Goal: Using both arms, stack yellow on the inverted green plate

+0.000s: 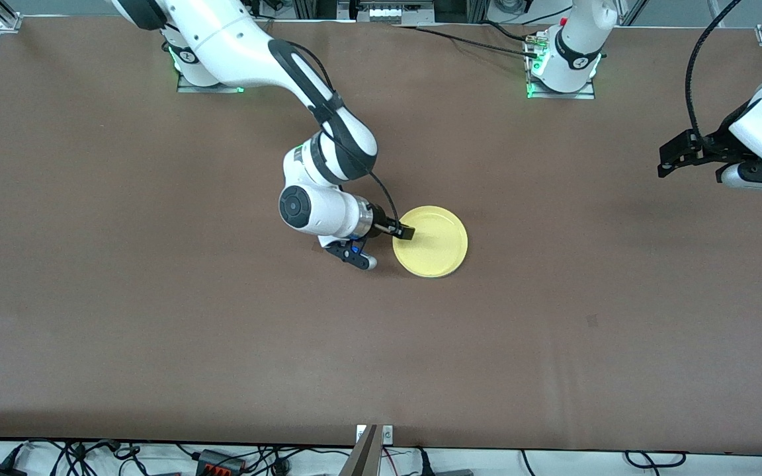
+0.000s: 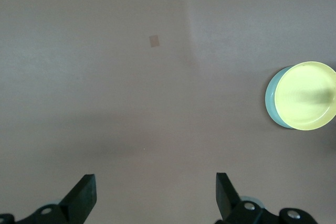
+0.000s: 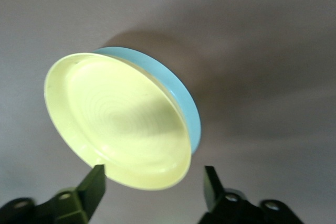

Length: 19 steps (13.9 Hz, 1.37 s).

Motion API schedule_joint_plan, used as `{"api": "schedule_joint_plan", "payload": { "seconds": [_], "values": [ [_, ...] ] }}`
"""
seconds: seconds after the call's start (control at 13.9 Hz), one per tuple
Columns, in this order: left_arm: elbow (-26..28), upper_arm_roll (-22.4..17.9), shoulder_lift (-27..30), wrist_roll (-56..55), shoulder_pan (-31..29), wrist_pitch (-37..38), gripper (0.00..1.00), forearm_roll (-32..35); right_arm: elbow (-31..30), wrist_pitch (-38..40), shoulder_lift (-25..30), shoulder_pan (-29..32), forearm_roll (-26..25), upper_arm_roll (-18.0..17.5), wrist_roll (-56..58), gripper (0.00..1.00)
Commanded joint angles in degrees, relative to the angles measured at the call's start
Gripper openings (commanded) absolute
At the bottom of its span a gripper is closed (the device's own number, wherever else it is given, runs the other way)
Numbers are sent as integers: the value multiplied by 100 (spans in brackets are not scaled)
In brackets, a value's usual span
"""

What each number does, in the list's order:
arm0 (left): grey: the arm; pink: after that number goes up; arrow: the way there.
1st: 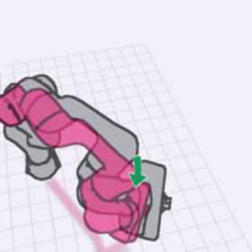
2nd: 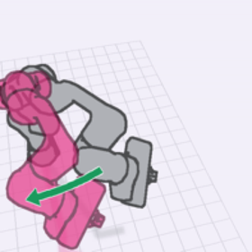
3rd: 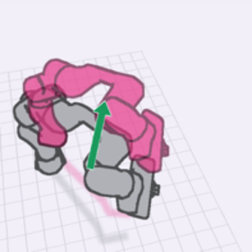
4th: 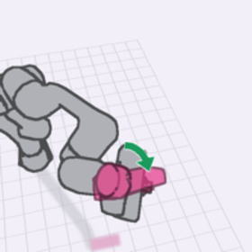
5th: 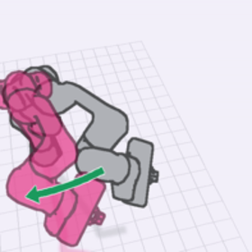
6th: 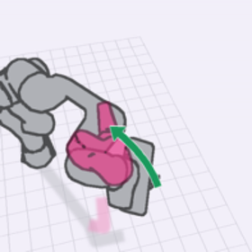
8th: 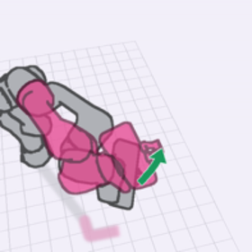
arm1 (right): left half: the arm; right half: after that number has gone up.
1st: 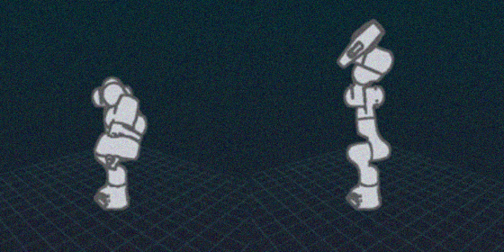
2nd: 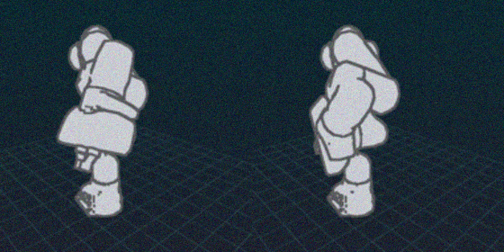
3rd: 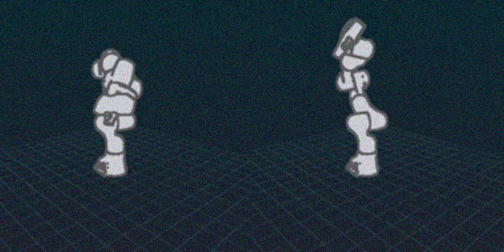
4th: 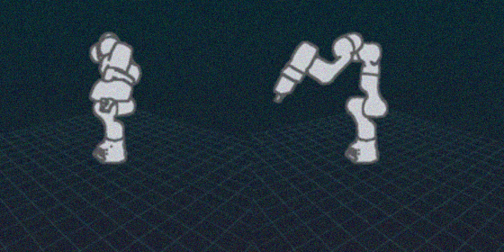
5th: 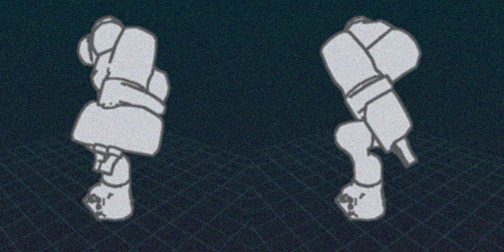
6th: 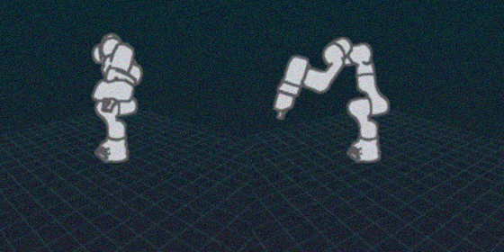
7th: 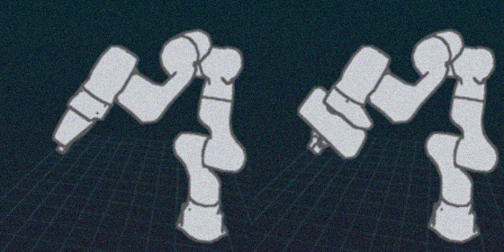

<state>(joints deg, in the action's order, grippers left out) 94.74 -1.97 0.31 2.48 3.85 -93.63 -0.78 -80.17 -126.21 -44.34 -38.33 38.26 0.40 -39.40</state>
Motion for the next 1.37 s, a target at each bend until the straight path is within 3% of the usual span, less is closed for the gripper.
{"api": "schedule_joint_plan", "payload": {
  "seconds": [0.0, 0.22, 0.43, 0.72, 1.01, 1.3],
  "values": [
    [10, 12, 66, 95, 2, 29, 100, 16, -104, 1042, 705, 98, -659, 389, -60, 100],
    [10, 4, 66, 95, 2, 29, 100, 16, -60, 2220, 1365, 326, -1494, 715, 299, 100],
    [10, 4, 74, 95, 2, 29, 100, 16, -16, 3135, 1779, 878, -1786, 733, 844, 100],
    [-17, 4, 66, 42, 2, 90, 100, 8, -16, 3628, 2298, 1784, -1962, 733, 1592, 100],
    [-43, -5, 39, 95, -51, 143, 100, 8, -16, 3771, 2588, 1891, -3138, 751, 1611, 100],
    [-69, -5, 30, 86, -51, 152, 100, 8, 213, 3735, 2807, 2337, -3237, 909, 2547, 100]
  ]
}}
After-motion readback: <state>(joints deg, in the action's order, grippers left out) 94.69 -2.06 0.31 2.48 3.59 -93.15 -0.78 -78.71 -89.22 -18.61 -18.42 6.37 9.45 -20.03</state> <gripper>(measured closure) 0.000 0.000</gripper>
